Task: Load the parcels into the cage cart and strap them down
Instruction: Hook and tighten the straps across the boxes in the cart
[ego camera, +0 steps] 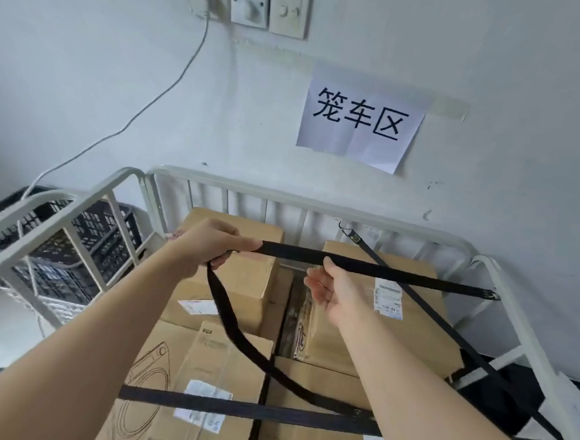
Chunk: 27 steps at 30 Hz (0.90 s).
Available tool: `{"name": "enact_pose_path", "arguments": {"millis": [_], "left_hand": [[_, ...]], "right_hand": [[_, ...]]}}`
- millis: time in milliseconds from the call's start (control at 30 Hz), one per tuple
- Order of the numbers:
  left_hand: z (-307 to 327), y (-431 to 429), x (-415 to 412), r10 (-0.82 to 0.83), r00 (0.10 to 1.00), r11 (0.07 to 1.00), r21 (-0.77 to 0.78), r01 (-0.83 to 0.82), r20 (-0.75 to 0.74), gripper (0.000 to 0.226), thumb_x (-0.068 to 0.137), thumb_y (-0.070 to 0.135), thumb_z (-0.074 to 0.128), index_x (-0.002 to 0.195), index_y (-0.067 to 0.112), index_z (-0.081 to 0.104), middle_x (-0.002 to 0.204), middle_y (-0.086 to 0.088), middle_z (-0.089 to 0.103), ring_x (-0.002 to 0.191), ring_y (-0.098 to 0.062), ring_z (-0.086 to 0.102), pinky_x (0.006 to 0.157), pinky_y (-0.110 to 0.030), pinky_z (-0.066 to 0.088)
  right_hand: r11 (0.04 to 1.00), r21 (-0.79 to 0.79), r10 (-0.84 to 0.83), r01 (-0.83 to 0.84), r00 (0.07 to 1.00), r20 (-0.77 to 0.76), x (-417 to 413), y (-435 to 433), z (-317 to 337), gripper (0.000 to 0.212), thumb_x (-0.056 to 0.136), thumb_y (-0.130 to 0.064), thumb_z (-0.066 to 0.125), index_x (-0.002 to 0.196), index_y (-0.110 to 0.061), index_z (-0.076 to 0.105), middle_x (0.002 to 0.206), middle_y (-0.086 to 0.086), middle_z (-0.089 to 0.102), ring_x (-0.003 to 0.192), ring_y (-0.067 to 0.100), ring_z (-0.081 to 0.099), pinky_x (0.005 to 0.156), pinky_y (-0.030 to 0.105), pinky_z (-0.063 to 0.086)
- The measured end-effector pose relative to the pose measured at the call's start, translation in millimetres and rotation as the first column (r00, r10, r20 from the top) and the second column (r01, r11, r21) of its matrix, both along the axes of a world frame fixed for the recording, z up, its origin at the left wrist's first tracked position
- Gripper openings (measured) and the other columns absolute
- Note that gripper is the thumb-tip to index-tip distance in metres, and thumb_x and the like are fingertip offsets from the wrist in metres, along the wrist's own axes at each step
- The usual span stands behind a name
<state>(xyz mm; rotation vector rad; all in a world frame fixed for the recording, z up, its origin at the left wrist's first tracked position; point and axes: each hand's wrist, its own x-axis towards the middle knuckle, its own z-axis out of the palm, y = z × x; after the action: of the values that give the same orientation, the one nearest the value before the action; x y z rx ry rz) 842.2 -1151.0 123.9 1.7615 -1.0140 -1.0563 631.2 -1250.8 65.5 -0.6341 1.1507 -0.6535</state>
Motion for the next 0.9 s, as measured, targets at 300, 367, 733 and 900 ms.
{"name": "enact_pose_path", "arguments": {"millis": [300,367,733,900], "left_hand": [[21.0,16.0,33.8,0.117,0.970,0.993,-0.009,-0.118,0.213,0.050,0.075,0.034,0.080,0.053,0.012,0.041,0.040,0.003,0.037,0.037,-0.011,0.029,0.051,-0.026,0.028],[24.7,24.6,45.8,0.135,0.964,0.991,-0.019,-0.134,0.227,0.053,0.075,0.033,0.081,0.052,0.014,0.037,0.041,0.001,0.034,0.037,-0.012,0.028,0.051,-0.027,0.026],[51.5,95.2,159.9,0.092,0.984,0.995,-0.054,-0.084,0.153,0.051,0.075,0.027,0.080,0.053,0.012,0.037,0.041,0.001,0.033,0.038,-0.013,0.026,0.043,-0.021,0.025],[79.3,123.7,213.3,0.057,0.997,0.985,-0.165,-0.047,0.056,0.054,0.073,0.031,0.079,0.052,0.016,0.032,0.045,-0.001,0.026,0.041,-0.014,0.023,0.048,-0.027,0.019]], "right_hand": [[0.468,-0.707,-0.063,-0.530,0.778,-0.625,63.2,17.9,27.2,0.023,0.080,-0.049,0.070,0.081,-0.026,0.068,0.088,-0.010,0.064,0.088,0.011,0.057,0.075,0.031,0.046],[0.345,-0.675,0.100,-0.652,0.741,-0.664,82.5,23.8,30.9,0.028,0.082,-0.053,0.066,0.094,-0.029,0.073,0.097,-0.013,0.068,0.098,0.009,0.057,0.087,0.031,0.045],[0.325,-0.629,0.150,-0.707,0.695,-0.703,175.1,57.7,51.0,0.057,0.079,-0.065,0.063,0.052,-0.019,0.042,0.047,-0.009,0.041,0.051,0.010,0.042,0.057,0.029,0.033],[0.280,-0.677,0.106,-0.681,0.722,-0.683,229.7,87.2,67.5,0.064,0.082,-0.069,0.052,0.053,-0.013,0.041,0.048,0.001,0.039,0.049,0.015,0.040,0.059,0.032,0.036]]}}
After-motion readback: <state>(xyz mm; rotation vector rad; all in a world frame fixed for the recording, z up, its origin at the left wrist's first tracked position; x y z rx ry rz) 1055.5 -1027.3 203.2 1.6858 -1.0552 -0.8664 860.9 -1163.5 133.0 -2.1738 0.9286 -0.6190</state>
